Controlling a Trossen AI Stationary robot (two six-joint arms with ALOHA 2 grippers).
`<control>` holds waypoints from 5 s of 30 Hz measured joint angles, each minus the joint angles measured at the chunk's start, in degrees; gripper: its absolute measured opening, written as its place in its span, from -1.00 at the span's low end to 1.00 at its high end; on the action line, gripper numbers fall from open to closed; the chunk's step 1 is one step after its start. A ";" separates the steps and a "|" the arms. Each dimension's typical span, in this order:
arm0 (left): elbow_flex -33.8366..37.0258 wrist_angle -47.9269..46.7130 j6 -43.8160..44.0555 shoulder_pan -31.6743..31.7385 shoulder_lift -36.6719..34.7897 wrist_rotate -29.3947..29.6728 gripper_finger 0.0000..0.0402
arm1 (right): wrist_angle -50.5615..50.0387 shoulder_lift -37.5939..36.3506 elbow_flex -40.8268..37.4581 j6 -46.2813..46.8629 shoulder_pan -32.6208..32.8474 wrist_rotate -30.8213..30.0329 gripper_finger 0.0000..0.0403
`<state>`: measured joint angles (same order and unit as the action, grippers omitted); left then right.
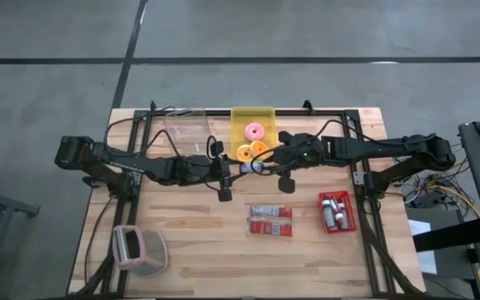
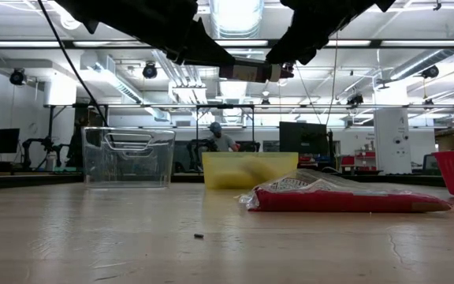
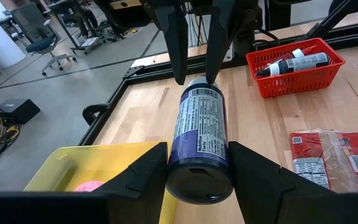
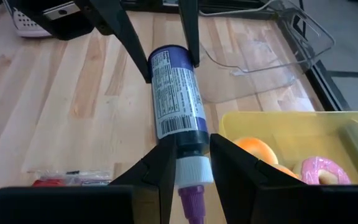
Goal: Pick & Place Food Item
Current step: Put the violet food coloring bottle into the red bin
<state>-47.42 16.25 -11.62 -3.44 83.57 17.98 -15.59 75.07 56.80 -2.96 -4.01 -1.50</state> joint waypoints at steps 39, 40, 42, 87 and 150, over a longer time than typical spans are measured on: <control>0.00 0.00 0.00 0.00 0.00 -0.11 -0.20 | -0.03 -0.07 0.00 4.61 0.02 0.06 0.37; 0.00 0.00 0.00 0.00 0.00 -0.09 -0.20 | -0.10 -0.07 0.00 4.98 0.02 0.19 0.38; 0.00 0.00 0.00 0.00 0.00 -0.09 -0.20 | -0.09 -0.07 0.00 6.40 0.02 0.26 0.39; 0.00 0.00 0.00 -0.02 0.00 -0.09 -0.20 | 0.53 0.13 -3.13 0.85 0.00 -0.09 0.18; -0.55 1.05 0.00 -0.20 -0.02 0.01 -0.20 | 0.74 0.11 -3.23 -1.51 -0.02 -0.07 -0.38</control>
<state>-47.97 17.30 -11.62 -3.64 83.55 17.99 -14.85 75.18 53.56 -4.47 -4.03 -1.56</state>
